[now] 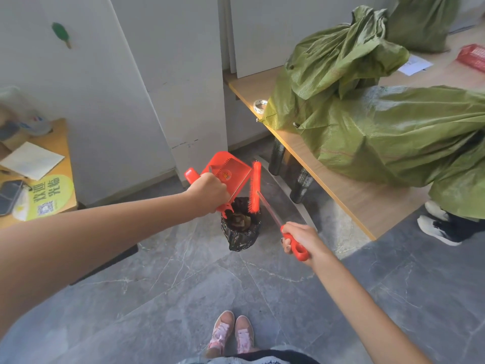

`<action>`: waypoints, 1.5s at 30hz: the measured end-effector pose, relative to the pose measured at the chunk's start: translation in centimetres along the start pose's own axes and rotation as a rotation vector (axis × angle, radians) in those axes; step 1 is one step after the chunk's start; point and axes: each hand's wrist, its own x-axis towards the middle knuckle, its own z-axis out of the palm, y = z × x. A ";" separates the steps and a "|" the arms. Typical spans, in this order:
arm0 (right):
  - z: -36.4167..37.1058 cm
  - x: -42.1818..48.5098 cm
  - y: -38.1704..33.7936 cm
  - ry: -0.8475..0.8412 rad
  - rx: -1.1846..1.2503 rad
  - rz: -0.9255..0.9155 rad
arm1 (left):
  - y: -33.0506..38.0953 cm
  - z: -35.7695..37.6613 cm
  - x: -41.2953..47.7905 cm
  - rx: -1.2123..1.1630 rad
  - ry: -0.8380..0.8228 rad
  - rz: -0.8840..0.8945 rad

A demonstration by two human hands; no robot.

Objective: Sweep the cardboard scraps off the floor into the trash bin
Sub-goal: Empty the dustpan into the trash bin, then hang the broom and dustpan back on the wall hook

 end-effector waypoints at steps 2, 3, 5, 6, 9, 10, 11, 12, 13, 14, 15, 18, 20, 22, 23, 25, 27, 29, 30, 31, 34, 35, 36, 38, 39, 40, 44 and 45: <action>0.7 0.1 -0.9 -0.019 -0.016 -0.011 | -0.7 0.1 -0.2 -0.014 0.009 -0.038; 1.1 0.2 -1.4 -0.028 -0.024 -0.018 | -1.1 0.2 -0.3 -0.021 0.012 -0.059; 2.0 0.6 -2.2 -0.039 -0.039 -0.031 | -1.9 0.6 -0.6 -0.066 0.010 -0.106; 2.5 0.7 -2.6 -0.048 -0.044 -0.034 | -2.4 0.9 -0.8 -0.092 0.010 -0.131; 4.3 1.1 -3.6 -0.073 -0.065 -0.034 | -3.9 2.2 -1.9 -0.177 0.007 -0.200; 5.1 1.2 -3.9 -0.082 -0.075 -0.032 | -4.4 2.9 -2.4 -0.211 0.012 -0.225; 5.9 1.4 -4.3 -0.096 -0.086 -0.032 | -5.1 3.8 -2.9 -0.240 0.022 -0.252; 6.7 1.6 -4.6 -0.113 -0.098 -0.030 | -5.8 4.9 -3.4 -0.260 0.034 -0.281; 7.6 2.1 -4.9 -0.129 -0.108 -0.025 | -6.5 5.9 -3.9 -0.273 0.039 -0.315; 8.6 2.5 -5.2 -0.142 -0.111 -0.016 | -7.3 7.0 -4.4 -0.286 0.033 -0.350; 9.6 3.2 -5.4 -0.154 -0.108 -0.003 | -8.0 8.1 -4.8 -0.297 0.022 -0.379; 13.2 4.9 -5.9 -0.191 -0.113 0.039 | -9.9 11.2 -5.5 -0.323 -0.004 -0.427; 15.7 6.0 -6.3 -0.208 -0.127 0.068 | -11.2 13.5 -5.8 -0.349 -0.005 -0.455; 18.3 7.2 -6.5 -0.225 -0.133 0.099 | -13.0 16.1 -6.0 -0.400 -0.010 -0.499; 19.6 7.8 -6.7 -0.233 -0.137 0.117 | -13.9 17.4 -6.0 -0.427 -0.011 -0.528; 22.1 8.9 -7.0 -0.246 -0.143 0.151 | -15.9 19.9 -6.3 -0.496 -0.019 -0.585; 24.5 9.8 -7.2 -0.247 -0.154 0.176 | -17.5 22.4 -6.4 -0.555 -0.032 -0.610; 26.7 10.7 -7.3 -0.244 -0.166 0.194 | -18.4 24.9 -6.3 -0.584 -0.043 -0.602; 27.8 11.2 -7.3 -0.245 -0.169 0.204 | -18.8 26.0 -6.2 -0.597 -0.046 -0.596; 28.7 11.7 -7.3 -0.245 -0.170 0.212 | -19.1 27.2 -5.9 -0.610 -0.046 -0.591; 31.5 13.5 -7.2 -0.226 -0.202 0.229 | -19.7 30.1 -5.1 -0.675 -0.074 -0.598; 32.2 14.1 -7.1 -0.211 -0.232 0.232 | -19.9 30.9 -4.8 -0.704 -0.085 -0.605; 32.9 14.7 -7.1 -0.192 -0.264 0.237 | -20.1 31.9 -4.5 -0.728 -0.092 -0.612; 34.1 16.3 -7.0 -0.158 -0.317 0.247 | -20.5 33.7 -3.6 -0.777 -0.116 -0.631; 34.5 17.2 -6.9 -0.142 -0.341 0.253 | -20.6 34.7 -3.2 -0.803 -0.137 -0.636; 35.0 18.1 -6.8 -0.128 -0.367 0.260 | -20.7 35.6 -2.5 -0.825 -0.156 -0.633; 36.8 21.9 -6.7 -0.093 -0.442 0.302 | -21.2 38.5 0.9 -0.863 -0.203 -0.601; 37.4 23.0 -6.8 -0.092 -0.467 0.310 | -21.4 39.0 1.9 -0.883 -0.211 -0.601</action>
